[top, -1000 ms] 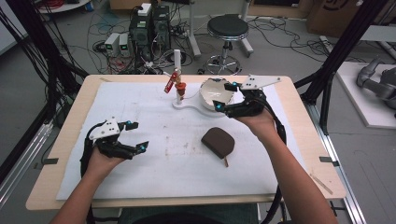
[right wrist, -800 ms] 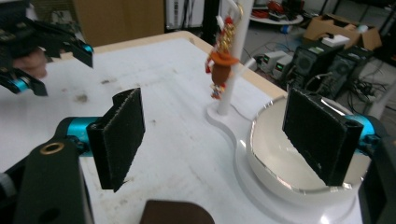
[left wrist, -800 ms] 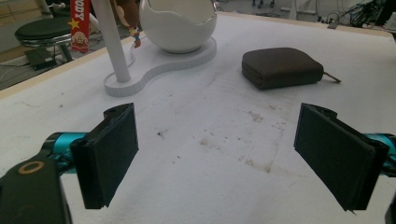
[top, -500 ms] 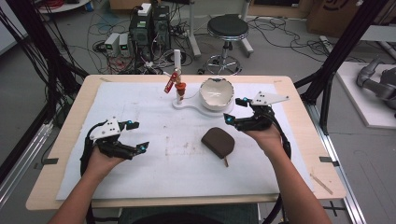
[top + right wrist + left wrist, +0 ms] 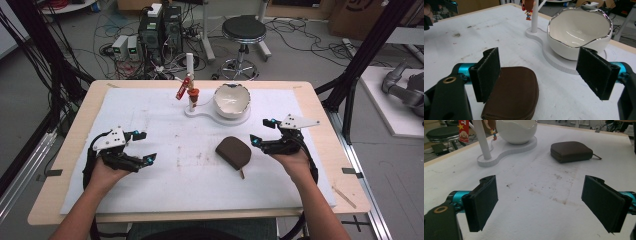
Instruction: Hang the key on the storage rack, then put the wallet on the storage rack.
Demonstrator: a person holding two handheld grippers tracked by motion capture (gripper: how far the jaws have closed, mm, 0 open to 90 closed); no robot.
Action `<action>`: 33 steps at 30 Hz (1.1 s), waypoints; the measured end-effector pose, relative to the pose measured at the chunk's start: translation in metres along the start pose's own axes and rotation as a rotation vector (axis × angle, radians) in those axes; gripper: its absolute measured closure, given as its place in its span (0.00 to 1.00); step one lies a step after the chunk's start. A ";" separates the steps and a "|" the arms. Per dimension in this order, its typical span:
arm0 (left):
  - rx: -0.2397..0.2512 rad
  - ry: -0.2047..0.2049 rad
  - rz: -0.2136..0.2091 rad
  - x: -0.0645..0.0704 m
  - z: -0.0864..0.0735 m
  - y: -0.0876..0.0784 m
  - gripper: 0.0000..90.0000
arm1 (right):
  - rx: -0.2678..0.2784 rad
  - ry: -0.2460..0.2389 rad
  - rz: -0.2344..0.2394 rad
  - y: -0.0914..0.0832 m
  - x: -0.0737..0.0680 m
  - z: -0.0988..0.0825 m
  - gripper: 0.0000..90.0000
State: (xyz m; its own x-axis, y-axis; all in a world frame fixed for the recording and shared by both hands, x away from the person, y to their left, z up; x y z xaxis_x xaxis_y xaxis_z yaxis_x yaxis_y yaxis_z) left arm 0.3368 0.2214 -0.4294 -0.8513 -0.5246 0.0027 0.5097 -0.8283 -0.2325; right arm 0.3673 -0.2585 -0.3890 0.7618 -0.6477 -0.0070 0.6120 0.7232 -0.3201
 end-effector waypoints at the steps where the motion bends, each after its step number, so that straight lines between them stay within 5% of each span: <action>1: -0.001 0.001 -0.004 0.000 0.000 0.000 0.15 | 0.001 0.006 -0.001 -0.001 0.001 -0.001 0.22; 15: -0.001 0.008 -0.010 0.001 -0.001 -0.003 0.15 | -0.005 -0.009 -0.045 -0.007 0.002 -0.006 0.22; 33: -0.001 0.010 -0.010 0.001 0.001 -0.001 0.15 | -0.061 -0.018 -0.028 -0.016 -0.023 -0.027 0.22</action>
Point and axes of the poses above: each handheld gripper's, and its own axes: y roughly forward along the jaws, z roughly out of its top, x roughly to its right, the point moved 2 cm from there along y, roughly forward along the jaws, and after that the axes turned 5 degrees about x, right-handed, at the moved point
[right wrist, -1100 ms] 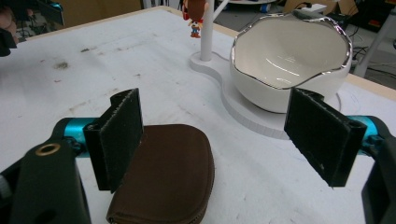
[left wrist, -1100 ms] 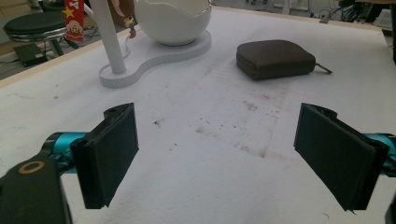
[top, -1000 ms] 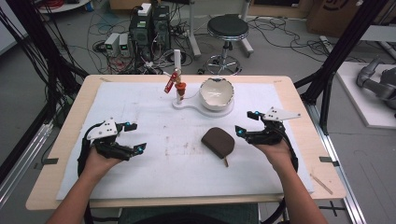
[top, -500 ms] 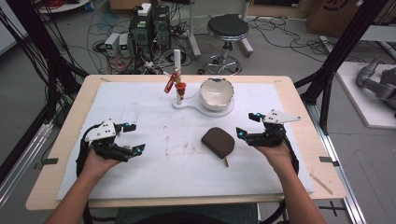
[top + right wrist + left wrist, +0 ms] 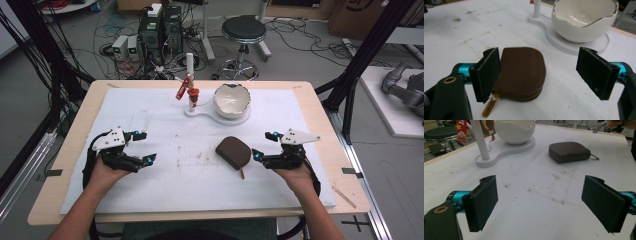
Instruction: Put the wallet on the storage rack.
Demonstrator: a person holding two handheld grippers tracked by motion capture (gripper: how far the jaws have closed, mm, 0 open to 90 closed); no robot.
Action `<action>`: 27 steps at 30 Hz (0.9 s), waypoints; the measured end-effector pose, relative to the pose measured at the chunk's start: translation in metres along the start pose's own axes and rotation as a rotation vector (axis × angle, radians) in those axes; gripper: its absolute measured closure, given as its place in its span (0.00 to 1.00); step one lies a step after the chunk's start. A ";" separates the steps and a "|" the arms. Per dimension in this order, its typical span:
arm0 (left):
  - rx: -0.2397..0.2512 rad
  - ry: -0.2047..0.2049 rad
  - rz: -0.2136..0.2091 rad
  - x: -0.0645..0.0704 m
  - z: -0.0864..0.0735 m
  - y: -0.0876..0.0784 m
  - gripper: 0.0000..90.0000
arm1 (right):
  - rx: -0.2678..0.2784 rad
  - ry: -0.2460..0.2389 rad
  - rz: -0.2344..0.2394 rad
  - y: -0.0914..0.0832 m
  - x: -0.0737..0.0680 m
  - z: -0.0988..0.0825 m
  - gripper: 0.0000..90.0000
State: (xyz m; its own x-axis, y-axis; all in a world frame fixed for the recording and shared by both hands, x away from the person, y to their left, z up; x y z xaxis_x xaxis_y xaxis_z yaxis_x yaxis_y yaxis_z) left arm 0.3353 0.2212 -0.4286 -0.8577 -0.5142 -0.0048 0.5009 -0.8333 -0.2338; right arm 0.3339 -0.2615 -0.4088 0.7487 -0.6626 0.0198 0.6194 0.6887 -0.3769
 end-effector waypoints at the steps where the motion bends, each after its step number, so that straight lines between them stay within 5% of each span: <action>1: 0.001 0.002 -0.002 0.001 0.000 0.000 0.15 | -0.006 -0.002 0.003 -0.001 -0.002 -0.002 0.22; 15: -0.006 0.008 0.006 0.003 -0.001 -0.004 0.15 | -0.116 -0.019 0.051 0.007 -0.027 -0.025 0.22; 22: -0.012 0.010 0.010 0.003 -0.002 -0.006 0.15 | -0.220 -0.082 0.090 0.020 -0.044 -0.035 0.23; 27: -0.020 0.015 0.010 0.004 -0.002 -0.005 0.15 | -0.263 -0.100 0.124 0.025 -0.046 -0.037 0.35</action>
Point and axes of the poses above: each handheld gripper's, and its own axes: y roughly forward along the jaws, z roughly out of its top, x roughly to its right, the point moved 2 cm from there along y, roughly forward along the jaws, and after that the axes turned 5 degrees about x, right-handed, at the moved point
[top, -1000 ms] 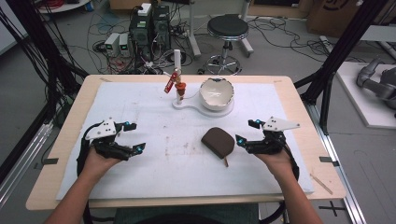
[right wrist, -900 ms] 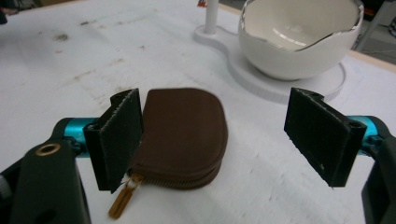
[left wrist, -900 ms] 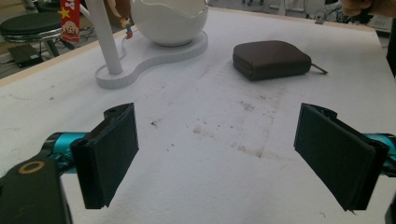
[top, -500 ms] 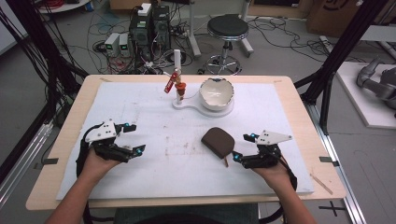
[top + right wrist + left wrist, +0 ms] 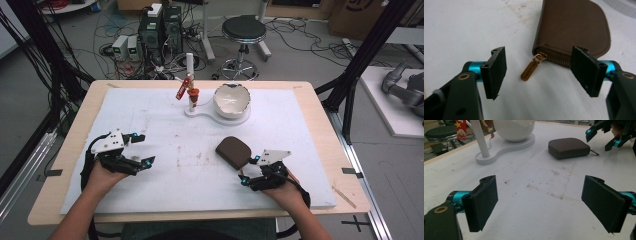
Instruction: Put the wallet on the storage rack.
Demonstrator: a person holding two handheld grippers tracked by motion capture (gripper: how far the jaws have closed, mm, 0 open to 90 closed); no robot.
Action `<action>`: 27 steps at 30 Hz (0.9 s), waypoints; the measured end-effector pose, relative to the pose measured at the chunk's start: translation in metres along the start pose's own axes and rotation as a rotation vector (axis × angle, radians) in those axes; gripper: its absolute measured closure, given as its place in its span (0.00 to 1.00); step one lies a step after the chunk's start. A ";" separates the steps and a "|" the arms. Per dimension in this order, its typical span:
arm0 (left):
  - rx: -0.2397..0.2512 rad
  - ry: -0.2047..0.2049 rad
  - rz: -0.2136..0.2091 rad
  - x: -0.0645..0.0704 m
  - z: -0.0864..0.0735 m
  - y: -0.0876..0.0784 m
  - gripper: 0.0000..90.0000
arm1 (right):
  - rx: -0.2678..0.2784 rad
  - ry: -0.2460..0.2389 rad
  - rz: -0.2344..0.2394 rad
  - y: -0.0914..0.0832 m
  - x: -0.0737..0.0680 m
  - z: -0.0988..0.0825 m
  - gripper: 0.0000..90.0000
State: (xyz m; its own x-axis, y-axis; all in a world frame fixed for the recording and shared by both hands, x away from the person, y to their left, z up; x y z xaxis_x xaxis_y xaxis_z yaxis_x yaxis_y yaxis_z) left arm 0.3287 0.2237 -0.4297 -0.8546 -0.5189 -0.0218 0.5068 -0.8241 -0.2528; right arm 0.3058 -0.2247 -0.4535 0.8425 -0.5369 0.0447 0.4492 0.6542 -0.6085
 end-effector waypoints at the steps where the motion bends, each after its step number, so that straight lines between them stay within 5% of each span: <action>1: -0.001 0.000 0.000 0.000 0.000 0.000 0.15 | -0.012 0.000 0.006 0.002 0.000 -0.001 0.39; 8: -0.007 0.004 -0.003 0.000 0.000 0.001 0.15 | -0.090 0.005 0.034 0.011 0.000 -0.004 0.55; 17: -0.009 0.004 -0.002 0.001 -0.001 0.001 0.15 | -0.097 0.004 0.023 0.010 0.002 -0.004 0.81; 27: -0.009 0.008 -0.006 0.001 -0.001 0.002 0.15 | -0.102 0.001 0.011 0.011 0.001 -0.003 0.90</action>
Point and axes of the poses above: each handheld gripper's, and its own axes: y roughly forward along the jaws, z roughly out of its top, x roughly to its right, the point moved 2 cm from there along y, roughly forward along the jaws, and after that the axes turned 5 degrees about x, right-handed, at the moved point
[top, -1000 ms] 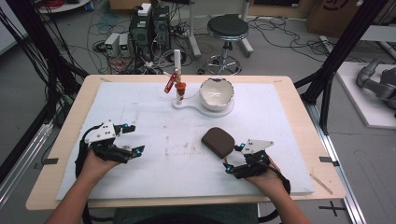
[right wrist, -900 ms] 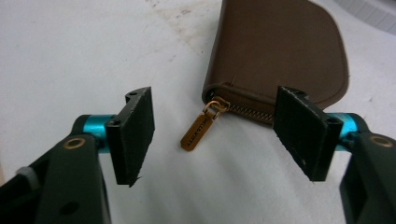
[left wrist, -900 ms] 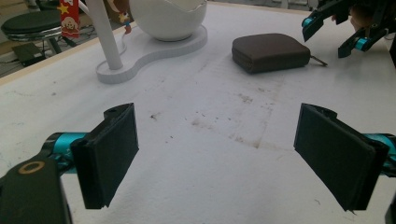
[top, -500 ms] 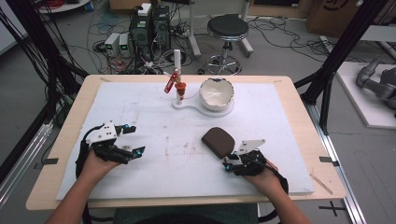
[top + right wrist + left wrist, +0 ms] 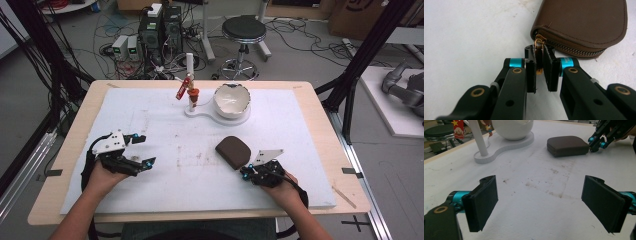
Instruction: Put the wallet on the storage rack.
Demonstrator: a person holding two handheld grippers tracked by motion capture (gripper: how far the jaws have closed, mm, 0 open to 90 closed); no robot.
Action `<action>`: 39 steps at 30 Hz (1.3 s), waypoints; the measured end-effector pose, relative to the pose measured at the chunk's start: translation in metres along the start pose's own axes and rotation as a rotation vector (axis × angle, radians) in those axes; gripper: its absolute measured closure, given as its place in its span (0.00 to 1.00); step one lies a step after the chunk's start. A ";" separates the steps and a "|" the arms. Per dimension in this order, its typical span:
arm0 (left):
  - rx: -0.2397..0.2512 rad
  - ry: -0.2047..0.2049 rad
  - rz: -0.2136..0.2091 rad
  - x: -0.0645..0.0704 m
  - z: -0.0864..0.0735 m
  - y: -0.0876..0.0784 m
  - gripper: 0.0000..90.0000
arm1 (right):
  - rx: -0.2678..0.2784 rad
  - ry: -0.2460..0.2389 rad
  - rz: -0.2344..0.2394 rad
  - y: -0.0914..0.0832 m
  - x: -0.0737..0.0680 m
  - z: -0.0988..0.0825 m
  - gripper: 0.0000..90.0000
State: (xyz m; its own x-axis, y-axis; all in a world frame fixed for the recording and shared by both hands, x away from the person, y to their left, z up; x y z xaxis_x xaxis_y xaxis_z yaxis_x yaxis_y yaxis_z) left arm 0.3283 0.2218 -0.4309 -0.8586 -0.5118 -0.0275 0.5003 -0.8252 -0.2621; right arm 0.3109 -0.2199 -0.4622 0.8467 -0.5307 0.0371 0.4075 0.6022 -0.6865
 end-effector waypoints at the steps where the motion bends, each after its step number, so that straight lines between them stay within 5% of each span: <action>1: -0.001 0.000 0.000 0.000 0.000 0.000 0.15 | 0.001 -0.002 -0.002 0.000 0.000 0.000 0.88; 4: -0.004 -0.001 0.000 0.000 0.000 0.001 0.15 | 0.000 0.005 0.000 0.000 0.001 0.000 0.89; 6: -0.003 -0.001 0.000 0.000 0.000 0.001 0.15 | -0.001 0.002 0.005 0.001 0.001 0.000 0.99; 13: 0.000 0.001 0.000 0.000 0.000 0.000 0.15 | -0.005 0.003 0.021 0.000 0.002 0.002 1.00; 23: -0.007 0.005 0.005 0.000 0.000 0.001 0.15 | 0.125 -0.052 0.034 -0.014 -0.002 0.011 1.00; 39: -0.011 -0.003 0.016 -0.003 -0.002 0.000 0.15 | 0.337 -0.044 0.028 -0.043 0.012 0.044 1.00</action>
State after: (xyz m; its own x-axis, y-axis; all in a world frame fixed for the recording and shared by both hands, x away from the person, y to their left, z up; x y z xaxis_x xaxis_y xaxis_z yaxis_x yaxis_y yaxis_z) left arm 0.3300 0.2239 -0.4326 -0.8504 -0.5254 -0.0290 0.5125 -0.8145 -0.2721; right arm 0.3186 -0.2261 -0.4005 0.8701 -0.4895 0.0580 0.4680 0.7834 -0.4090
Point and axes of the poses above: each handheld gripper's, and its own axes: y roughly forward along the jaws, z roughly out of its top, x roughly to its right, the point moved 2 cm from there along y, roughly forward along the jaws, and after that the axes turned 5 degrees about x, right-handed, at the moved point
